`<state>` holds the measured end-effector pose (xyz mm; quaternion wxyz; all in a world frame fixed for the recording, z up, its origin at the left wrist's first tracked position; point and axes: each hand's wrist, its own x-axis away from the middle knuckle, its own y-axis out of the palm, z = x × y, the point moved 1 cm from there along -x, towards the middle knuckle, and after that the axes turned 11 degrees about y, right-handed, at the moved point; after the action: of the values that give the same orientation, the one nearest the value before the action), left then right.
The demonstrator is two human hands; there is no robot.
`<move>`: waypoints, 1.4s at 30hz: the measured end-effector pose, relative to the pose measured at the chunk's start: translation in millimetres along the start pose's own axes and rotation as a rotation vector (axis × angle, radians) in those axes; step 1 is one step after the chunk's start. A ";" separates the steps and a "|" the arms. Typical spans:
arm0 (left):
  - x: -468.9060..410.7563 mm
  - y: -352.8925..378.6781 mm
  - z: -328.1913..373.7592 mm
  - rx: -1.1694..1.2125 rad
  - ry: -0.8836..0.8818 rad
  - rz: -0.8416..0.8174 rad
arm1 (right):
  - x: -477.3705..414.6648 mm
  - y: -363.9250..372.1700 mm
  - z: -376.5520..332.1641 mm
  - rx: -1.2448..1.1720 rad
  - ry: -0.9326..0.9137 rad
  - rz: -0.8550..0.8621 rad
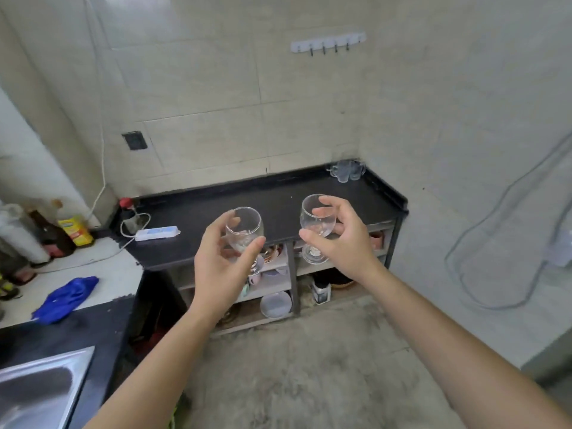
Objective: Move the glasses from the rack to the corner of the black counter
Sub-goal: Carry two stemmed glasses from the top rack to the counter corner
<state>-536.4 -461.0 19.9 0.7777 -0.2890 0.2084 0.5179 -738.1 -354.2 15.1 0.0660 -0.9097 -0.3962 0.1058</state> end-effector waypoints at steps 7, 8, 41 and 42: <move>-90.0 83.4 -77.3 0.046 -0.051 -0.041 | -125.7 -16.0 53.9 0.017 0.030 0.057; -105.5 92.2 -89.4 0.054 -0.054 -0.045 | -144.7 -15.6 57.3 0.027 0.031 0.057; -544.1 501.5 -446.5 0.034 -0.483 -0.136 | -813.2 -126.1 273.9 0.059 0.280 -0.012; -545.3 507.9 -458.2 0.017 -0.502 -0.136 | -819.1 -124.6 283.2 0.063 0.293 -0.021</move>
<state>-1223.5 -988.8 -100.6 0.8406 -0.1582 -0.0067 0.5180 -1439.2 -861.3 -119.0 0.1528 -0.9087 -0.3883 -0.0164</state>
